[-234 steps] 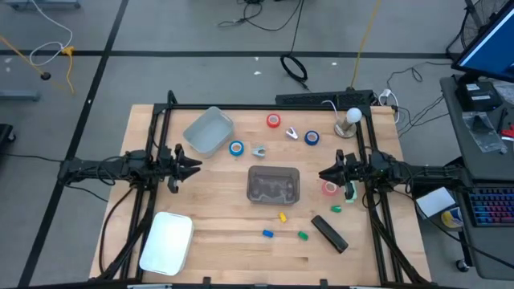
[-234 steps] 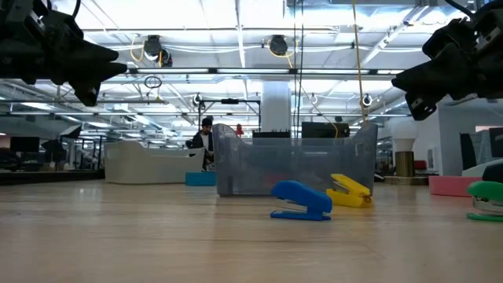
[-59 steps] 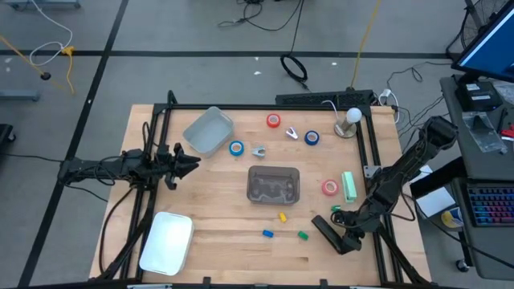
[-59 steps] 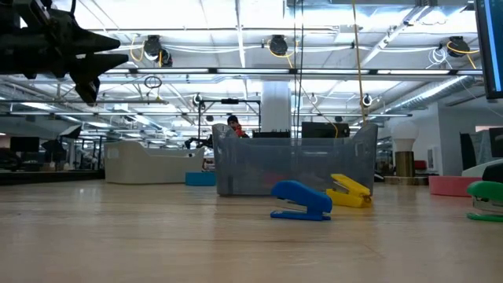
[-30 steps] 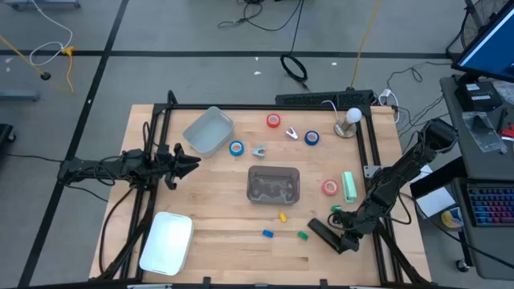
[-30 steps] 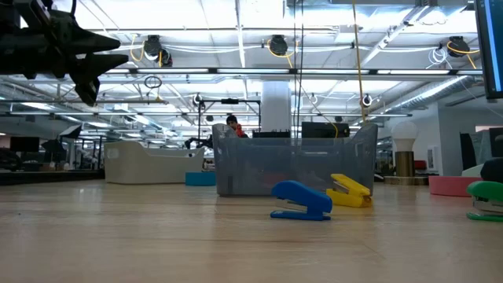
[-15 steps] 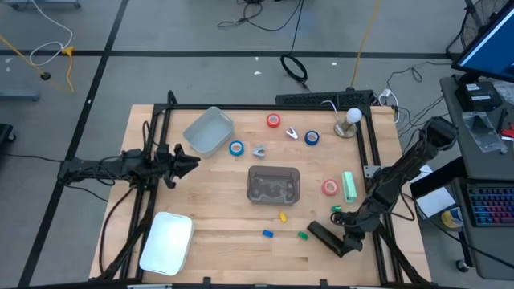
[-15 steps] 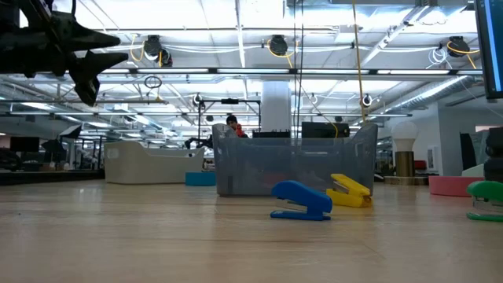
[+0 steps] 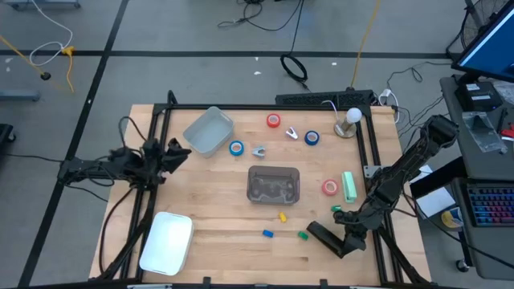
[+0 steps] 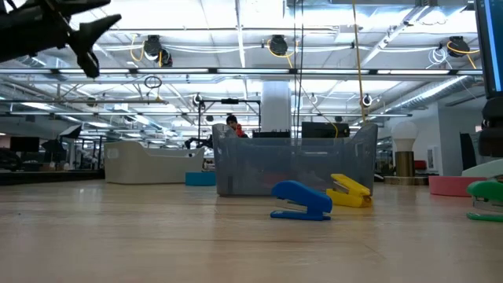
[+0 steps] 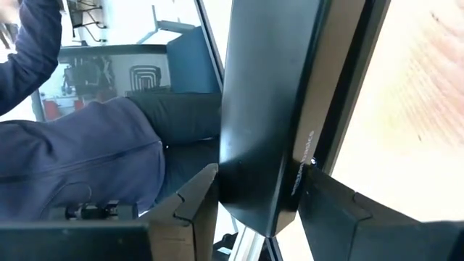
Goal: Pick and place Stapler, Stapler remover, tape
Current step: Put the large black stapler into the gray bin
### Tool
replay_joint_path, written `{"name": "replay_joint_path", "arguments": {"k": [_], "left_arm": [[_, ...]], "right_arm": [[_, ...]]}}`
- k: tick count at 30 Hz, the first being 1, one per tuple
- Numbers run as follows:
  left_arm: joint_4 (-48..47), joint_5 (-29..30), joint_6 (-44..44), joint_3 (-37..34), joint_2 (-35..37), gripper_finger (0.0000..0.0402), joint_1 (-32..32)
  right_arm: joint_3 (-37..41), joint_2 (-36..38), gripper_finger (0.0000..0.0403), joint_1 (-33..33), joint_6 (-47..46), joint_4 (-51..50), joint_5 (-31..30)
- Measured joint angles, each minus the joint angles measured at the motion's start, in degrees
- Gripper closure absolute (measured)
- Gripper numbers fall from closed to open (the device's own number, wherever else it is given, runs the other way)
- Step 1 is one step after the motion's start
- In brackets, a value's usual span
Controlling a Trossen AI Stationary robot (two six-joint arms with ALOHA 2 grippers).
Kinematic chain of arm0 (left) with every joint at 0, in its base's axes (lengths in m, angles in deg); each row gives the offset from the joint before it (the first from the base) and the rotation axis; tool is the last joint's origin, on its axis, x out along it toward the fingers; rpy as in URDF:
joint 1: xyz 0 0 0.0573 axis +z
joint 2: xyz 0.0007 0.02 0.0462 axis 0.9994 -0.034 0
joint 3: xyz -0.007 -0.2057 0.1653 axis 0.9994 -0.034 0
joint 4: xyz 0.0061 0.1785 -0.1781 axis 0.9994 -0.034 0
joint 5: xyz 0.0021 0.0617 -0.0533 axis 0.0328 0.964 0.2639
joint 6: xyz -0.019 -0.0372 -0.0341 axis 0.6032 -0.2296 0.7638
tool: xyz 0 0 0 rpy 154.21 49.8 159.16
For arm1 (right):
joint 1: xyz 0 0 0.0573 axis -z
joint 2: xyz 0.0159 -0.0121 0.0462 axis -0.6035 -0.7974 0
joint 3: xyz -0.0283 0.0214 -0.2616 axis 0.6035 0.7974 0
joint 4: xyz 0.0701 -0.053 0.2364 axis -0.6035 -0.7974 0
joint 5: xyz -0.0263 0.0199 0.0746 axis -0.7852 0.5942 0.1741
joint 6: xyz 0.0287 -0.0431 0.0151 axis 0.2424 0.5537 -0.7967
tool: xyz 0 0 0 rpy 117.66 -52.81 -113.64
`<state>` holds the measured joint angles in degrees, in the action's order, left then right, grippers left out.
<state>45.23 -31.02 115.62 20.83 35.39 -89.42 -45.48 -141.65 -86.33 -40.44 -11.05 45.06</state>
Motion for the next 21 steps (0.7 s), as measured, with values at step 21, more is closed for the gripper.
{"name": "replay_joint_path", "arguments": {"k": [21], "left_arm": [[12.2, 5.5, 11.7, 5.1, -23.8, 0.0284, -0.2]], "right_arm": [[-2.0, 8.8, 0.0255, 11.7, 10.9, 1.9, 0.0]]}}
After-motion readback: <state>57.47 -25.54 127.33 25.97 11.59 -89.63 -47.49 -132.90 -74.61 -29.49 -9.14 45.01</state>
